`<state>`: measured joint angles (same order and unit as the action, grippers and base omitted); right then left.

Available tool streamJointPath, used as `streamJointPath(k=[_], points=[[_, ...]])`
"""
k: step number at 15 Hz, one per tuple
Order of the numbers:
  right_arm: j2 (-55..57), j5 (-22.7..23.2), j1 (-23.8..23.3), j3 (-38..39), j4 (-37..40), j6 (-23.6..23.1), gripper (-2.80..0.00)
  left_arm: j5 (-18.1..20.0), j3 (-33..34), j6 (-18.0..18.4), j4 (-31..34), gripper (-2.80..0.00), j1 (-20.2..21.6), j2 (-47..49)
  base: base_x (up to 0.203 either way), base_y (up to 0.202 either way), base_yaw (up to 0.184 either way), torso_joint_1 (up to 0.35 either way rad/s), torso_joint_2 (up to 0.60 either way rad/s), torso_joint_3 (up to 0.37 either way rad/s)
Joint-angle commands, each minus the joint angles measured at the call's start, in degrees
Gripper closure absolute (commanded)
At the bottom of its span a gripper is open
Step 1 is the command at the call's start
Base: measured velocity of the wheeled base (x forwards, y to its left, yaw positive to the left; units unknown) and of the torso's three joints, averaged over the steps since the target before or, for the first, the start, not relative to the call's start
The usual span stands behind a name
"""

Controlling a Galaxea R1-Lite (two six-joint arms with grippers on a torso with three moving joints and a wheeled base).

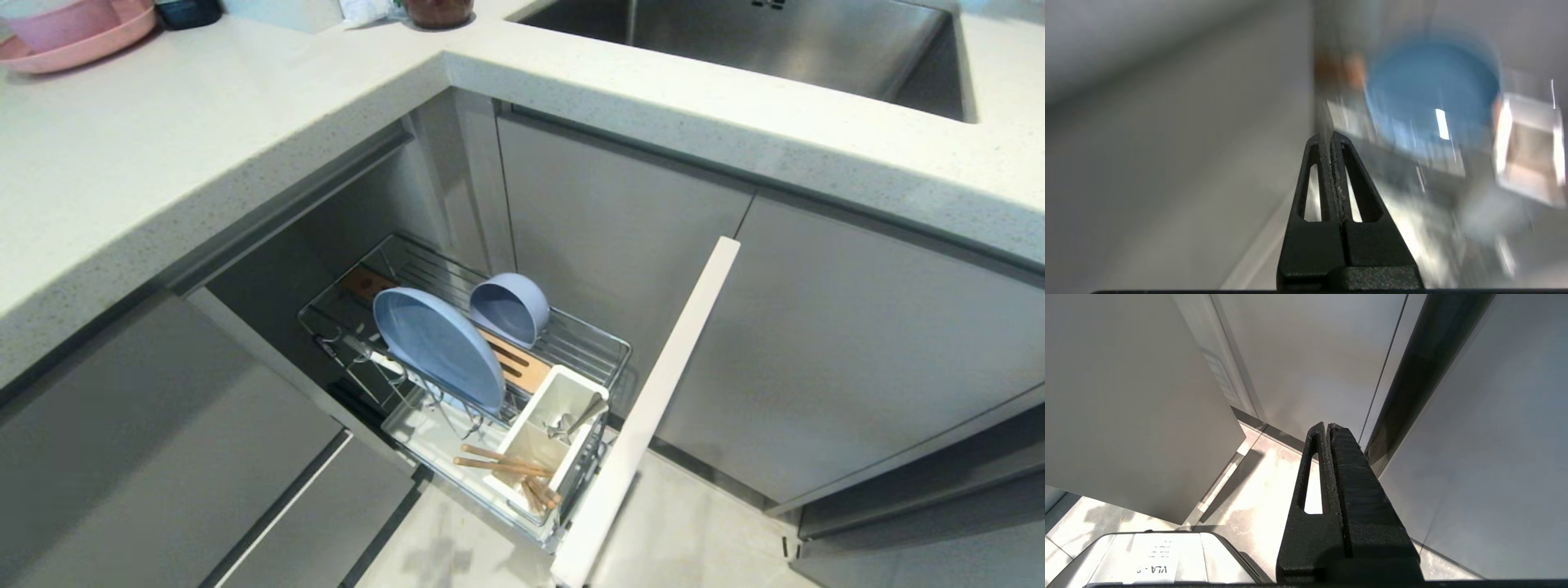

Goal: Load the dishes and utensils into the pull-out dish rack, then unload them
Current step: Take the plate out of the cupboard

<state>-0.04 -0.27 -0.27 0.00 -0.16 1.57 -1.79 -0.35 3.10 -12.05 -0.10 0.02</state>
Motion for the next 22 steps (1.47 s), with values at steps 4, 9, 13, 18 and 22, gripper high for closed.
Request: streamJointPath(k=[4, 9, 13, 18, 22], points=[[-0.22, 0.00, 0.00, 0.09, -0.02, 0.01, 0.00, 2.76, 1.79, -0.55, 8.98, 0.00, 0.01, 0.06, 0.000, 0.000, 0.000, 0.000, 0.00, 0.000], [-0.22, 0.00, 0.00, 0.09, -0.02, 0.01, 0.00, 2.58, 1.84, -1.89, 8.98, 0.00, 0.01, 0.06, 0.000, 0.000, 0.000, 0.000, 0.00, 0.000], [-0.22, 0.00, 0.00, 0.09, -0.02, 0.01, 0.00, 1.91, 1.83, -1.87, 6.57, 0.00, 0.01, 0.06, 0.000, 0.000, 0.000, 0.000, 0.00, 0.000], [-0.22, 0.00, 0.00, 0.09, -0.02, 0.01, 0.00, 1.08, -8.33, -1.10, -4.03, 0.00, -0.02, 0.19, 0.000, 0.000, 0.000, 0.000, 0.00, 0.000], [-0.22, 0.00, 0.00, 0.09, -0.02, 0.01, 0.00, 1.24, -31.27, -1.08, 3.79, 0.00, -0.06, 8.32, 0.000, 0.000, 0.000, 0.000, 0.00, 0.000]])
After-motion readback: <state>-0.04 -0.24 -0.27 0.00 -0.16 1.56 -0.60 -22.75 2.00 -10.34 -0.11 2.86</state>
